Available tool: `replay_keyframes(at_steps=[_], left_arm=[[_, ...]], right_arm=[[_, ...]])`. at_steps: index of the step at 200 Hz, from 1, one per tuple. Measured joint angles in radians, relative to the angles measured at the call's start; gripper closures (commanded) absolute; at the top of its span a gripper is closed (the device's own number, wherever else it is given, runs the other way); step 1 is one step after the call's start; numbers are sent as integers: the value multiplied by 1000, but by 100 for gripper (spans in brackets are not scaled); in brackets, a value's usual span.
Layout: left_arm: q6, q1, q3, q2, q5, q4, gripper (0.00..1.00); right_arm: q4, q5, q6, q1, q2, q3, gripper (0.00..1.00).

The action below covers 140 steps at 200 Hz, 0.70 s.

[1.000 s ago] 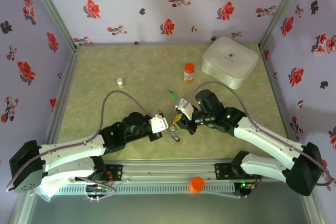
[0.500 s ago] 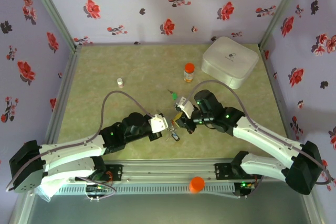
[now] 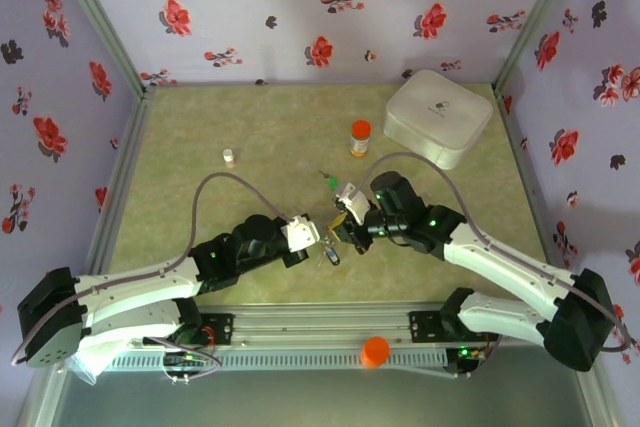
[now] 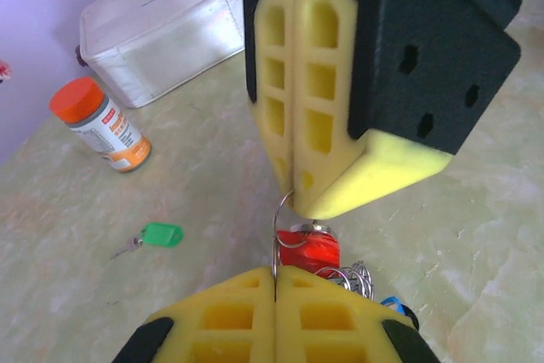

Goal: Put the keys on the keyring

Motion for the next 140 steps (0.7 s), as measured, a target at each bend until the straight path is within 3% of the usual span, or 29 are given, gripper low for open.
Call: replay_keyframes(at_steps=[37,72,140], left_arm=[[-97,0,0,-11,-25,-10,100],[-233,7,18,-23,-32,-68,100],[-379,18,66,-12,-14,-123,100]], right_arm=[[33,30,-58,-3,-70,-40,100],[62,115,-208,19,-132,-87,100],[61,203,-397,84,-65,-57,100]])
